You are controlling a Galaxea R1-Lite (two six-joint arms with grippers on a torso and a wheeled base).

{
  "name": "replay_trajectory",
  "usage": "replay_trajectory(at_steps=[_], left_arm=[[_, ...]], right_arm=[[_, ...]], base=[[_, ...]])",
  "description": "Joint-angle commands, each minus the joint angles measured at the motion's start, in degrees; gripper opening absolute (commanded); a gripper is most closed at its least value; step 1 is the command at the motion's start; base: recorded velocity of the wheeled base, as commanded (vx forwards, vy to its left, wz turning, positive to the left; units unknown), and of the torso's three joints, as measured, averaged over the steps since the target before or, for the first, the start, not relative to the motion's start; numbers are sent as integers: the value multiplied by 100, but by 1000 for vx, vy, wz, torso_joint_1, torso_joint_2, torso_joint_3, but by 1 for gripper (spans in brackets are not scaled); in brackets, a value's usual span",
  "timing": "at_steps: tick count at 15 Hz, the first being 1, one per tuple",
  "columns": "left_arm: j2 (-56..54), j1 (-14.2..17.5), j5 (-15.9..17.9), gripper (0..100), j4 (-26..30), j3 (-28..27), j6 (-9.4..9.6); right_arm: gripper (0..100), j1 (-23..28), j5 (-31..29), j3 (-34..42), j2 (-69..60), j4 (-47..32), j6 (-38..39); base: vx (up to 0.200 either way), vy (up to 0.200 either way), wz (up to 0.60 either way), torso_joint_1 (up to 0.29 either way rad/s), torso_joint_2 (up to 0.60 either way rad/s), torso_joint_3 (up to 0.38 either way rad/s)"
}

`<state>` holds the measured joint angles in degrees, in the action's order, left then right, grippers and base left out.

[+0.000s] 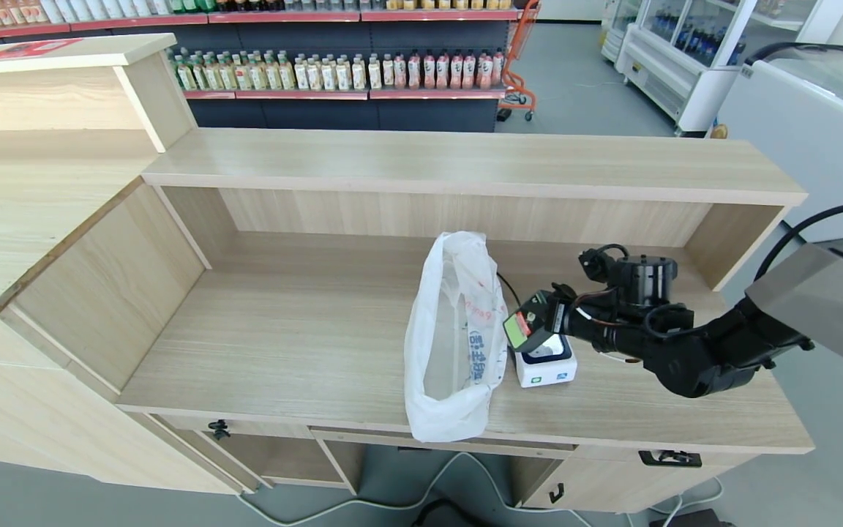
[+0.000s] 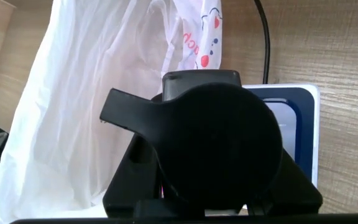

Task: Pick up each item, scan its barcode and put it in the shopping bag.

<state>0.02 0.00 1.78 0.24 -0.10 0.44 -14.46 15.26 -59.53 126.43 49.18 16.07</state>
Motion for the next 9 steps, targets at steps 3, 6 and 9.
replay_trajectory(at_steps=[3, 6, 9], left_arm=[[-2, 0, -2, 0, 2, -8, 0], [6, 0, -2, 0, 2, 1, 0], [-2, 0, -2, 0, 2, 1, 0]], right_arm=[[0, 40, -6, 64, -329, -40, -157], [0, 321, 3, 1048, -1560, -207, -1906], [0, 787, 302, 1918, -2843, -207, -2934]], base=[[0, 0, 0, 0, 0, 0], [0, 0, 0, 0, 0, 0], [0, 0, 0, 0, 0, 0]])
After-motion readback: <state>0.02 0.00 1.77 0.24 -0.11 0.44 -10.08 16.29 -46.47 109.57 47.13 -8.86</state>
